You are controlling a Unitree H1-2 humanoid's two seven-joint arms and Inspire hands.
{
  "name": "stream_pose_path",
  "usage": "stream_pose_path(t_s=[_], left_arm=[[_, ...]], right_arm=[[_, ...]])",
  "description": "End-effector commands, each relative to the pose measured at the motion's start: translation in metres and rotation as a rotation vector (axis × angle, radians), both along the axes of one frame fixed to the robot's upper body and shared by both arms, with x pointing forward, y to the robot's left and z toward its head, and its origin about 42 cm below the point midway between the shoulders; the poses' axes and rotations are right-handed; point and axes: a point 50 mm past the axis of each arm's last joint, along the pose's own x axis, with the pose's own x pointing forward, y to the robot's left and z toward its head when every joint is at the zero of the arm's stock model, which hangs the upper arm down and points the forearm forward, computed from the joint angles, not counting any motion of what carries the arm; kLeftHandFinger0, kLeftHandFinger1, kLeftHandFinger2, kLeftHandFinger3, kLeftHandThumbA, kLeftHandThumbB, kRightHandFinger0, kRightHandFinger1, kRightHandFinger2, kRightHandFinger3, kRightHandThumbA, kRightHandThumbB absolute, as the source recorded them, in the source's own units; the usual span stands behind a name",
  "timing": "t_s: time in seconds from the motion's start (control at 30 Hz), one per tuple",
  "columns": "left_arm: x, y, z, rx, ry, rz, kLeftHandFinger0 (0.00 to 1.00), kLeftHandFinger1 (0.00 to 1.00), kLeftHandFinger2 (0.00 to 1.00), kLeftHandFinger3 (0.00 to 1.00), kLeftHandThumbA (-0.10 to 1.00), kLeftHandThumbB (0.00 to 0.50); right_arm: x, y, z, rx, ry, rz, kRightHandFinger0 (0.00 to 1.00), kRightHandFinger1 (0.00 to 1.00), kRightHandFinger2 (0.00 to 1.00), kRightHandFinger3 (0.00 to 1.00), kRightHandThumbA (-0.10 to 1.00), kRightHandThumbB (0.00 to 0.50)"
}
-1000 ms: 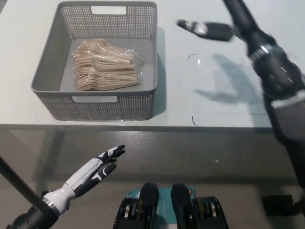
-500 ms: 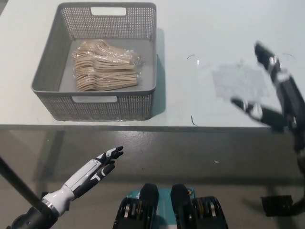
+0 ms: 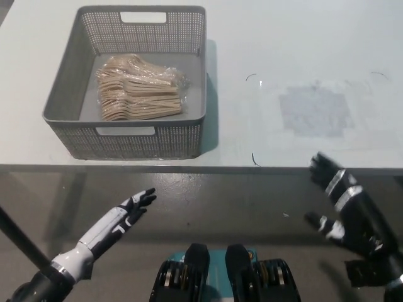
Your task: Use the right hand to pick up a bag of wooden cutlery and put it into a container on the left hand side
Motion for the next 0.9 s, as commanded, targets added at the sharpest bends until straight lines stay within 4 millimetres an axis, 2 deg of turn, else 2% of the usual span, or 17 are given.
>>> stream_pose_path(t_s=[0.0,0.07,0.17,0.3,0.43,0.6,0.67,0.87], left_arm=[[0.004,-0.002,0.014,-0.106,-0.087,0.057,1.0,1.0,1.0,1.0,1.0,0.376],[0.003,-0.004,0.012,-0.134,-0.087,0.091,1.0,1.0,1.0,1.0,1.0,0.372],[0.001,-0.008,0.009,-0.169,-0.074,0.127,1.0,1.0,1.0,1.0,1.0,0.373],[-0.007,-0.013,0.002,-0.223,-0.057,0.154,1.0,1.0,1.0,1.0,1.0,0.387],[-0.013,-0.017,-0.002,-0.241,-0.068,0.178,1.0,1.0,1.0,1.0,1.0,0.373],[-0.014,-0.021,-0.004,-0.234,-0.081,0.186,1.0,1.0,1.0,1.0,1.0,0.361],[-0.012,-0.024,-0.005,-0.247,-0.078,0.194,1.0,1.0,1.0,1.0,1.0,0.361],[-0.013,-0.035,-0.008,-0.27,-0.082,0.209,1.0,1.0,1.0,1.0,1.0,0.345]], right_arm=[[-0.005,0.021,-0.007,0.069,0.054,0.072,1.0,1.0,1.0,1.0,1.0,0.329],[-0.01,0.032,-0.012,0.081,0.079,0.063,1.0,1.0,1.0,1.0,1.0,0.285],[-0.017,0.044,-0.019,0.155,0.127,0.019,1.0,1.0,1.0,1.0,1.0,0.301],[-0.024,0.06,-0.035,0.267,0.198,-0.052,1.0,1.0,1.0,1.0,1.0,0.261],[-0.017,0.057,-0.036,0.261,0.196,-0.065,1.0,1.0,1.0,1.0,1.0,0.198],[-0.012,0.057,-0.035,0.236,0.199,-0.076,1.0,1.0,1.0,1.0,1.0,0.212],[-0.008,0.059,-0.031,0.236,0.18,-0.071,1.0,1.0,1.0,1.0,1.0,0.182],[-0.002,0.066,-0.023,0.238,0.136,-0.123,1.0,1.0,1.0,1.0,1.0,0.153]])
